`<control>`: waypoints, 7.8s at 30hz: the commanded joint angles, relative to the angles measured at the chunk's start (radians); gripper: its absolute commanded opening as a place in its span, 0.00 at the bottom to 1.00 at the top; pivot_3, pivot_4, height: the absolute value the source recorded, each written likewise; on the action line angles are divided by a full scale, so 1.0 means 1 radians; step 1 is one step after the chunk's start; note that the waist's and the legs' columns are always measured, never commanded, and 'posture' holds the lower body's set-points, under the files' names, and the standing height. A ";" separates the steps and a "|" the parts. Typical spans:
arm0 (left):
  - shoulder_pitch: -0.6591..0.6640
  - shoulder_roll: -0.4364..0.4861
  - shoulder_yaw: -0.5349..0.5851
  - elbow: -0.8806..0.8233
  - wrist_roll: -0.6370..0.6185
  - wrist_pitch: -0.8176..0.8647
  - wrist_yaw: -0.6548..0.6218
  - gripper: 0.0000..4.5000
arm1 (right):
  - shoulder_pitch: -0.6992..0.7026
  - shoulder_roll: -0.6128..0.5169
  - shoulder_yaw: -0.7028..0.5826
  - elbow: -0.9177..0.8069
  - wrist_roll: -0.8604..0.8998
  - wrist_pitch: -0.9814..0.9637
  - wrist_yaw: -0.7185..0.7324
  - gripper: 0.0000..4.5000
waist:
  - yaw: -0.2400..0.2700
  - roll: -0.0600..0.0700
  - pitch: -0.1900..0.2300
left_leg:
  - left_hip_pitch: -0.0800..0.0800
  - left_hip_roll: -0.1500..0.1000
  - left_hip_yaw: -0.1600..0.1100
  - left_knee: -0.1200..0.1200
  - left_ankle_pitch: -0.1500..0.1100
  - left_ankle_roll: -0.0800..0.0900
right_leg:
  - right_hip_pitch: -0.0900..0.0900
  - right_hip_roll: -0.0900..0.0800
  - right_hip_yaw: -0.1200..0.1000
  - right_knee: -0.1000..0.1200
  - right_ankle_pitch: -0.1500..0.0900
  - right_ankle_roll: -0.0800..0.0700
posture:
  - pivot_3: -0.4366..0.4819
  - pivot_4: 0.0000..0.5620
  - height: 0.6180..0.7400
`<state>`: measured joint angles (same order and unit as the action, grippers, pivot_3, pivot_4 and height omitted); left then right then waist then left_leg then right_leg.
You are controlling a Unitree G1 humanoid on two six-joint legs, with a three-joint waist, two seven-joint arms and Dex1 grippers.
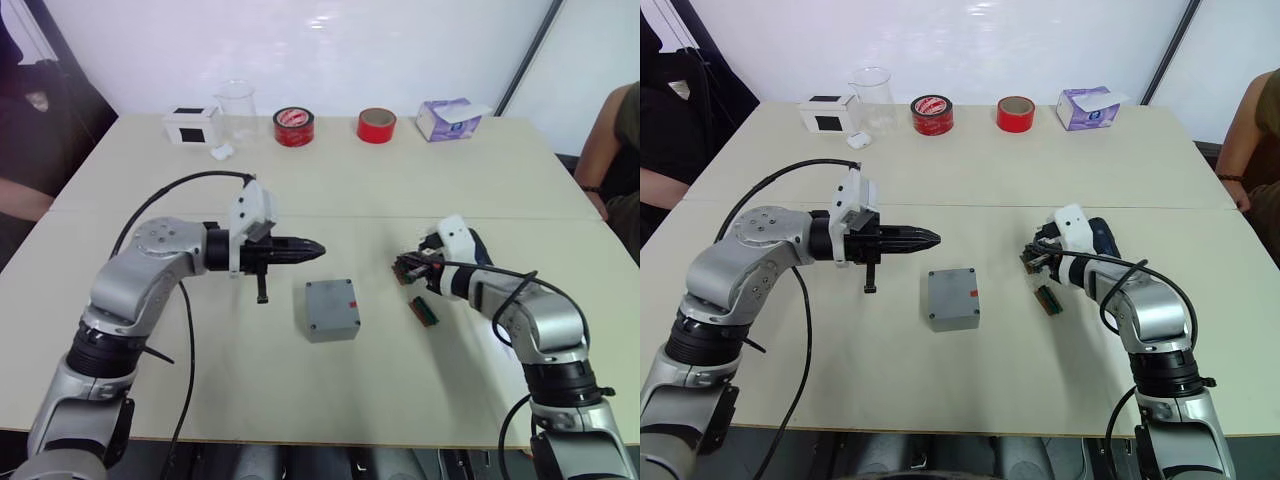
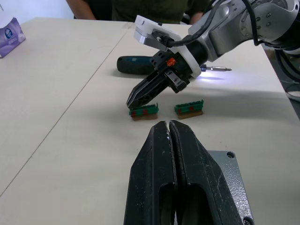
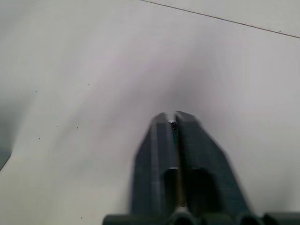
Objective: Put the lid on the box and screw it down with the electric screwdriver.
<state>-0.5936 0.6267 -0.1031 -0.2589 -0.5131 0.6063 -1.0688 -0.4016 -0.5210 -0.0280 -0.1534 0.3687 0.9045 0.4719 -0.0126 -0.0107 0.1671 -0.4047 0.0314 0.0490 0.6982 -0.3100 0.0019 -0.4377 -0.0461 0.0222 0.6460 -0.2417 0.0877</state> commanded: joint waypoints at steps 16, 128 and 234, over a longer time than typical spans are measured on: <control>0.056 0.059 0.009 -0.045 -0.004 -0.010 -0.035 0.00 | -0.113 -0.140 -0.069 -0.312 0.171 0.216 0.110 0.01 | 0.000 0.000 0.000 | 0.000 0.000 -0.002 0.000 0.000 0.000 | -0.001 0.000 0.000 0.000 0.000 0.000 | 0.48 0.27 1.00; 0.106 0.051 -0.023 -0.145 -0.006 -0.074 -0.009 0.00 | -0.584 -0.447 0.573 0.585 -0.075 0.521 0.445 0.69 | -0.003 0.000 0.000 | -0.002 0.000 0.001 0.000 0.000 0.000 | -0.004 0.000 0.003 -0.001 0.000 0.000 | 0.48 0.27 1.00; 0.047 -0.030 -0.250 0.308 0.308 -0.299 -0.185 0.00 | 0.235 0.151 0.174 -0.301 -0.016 -0.337 0.002 0.41 | -0.001 -0.011 -0.018 | 0.029 0.001 -0.001 -0.007 0.000 0.000 | 0.025 0.000 0.001 -0.003 -0.005 -0.007 | 0.48 0.27 1.00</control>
<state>-0.5600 0.5871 -0.3317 0.0295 -0.2451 0.3094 -1.2547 -0.2147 -0.3542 0.1018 -0.5299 0.3702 0.4838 0.4760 -0.0132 -0.0217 0.1493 -0.3709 0.0324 0.0478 0.6870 -0.3105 0.0022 -0.4077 -0.0469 0.0232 0.6388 -0.2479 0.0804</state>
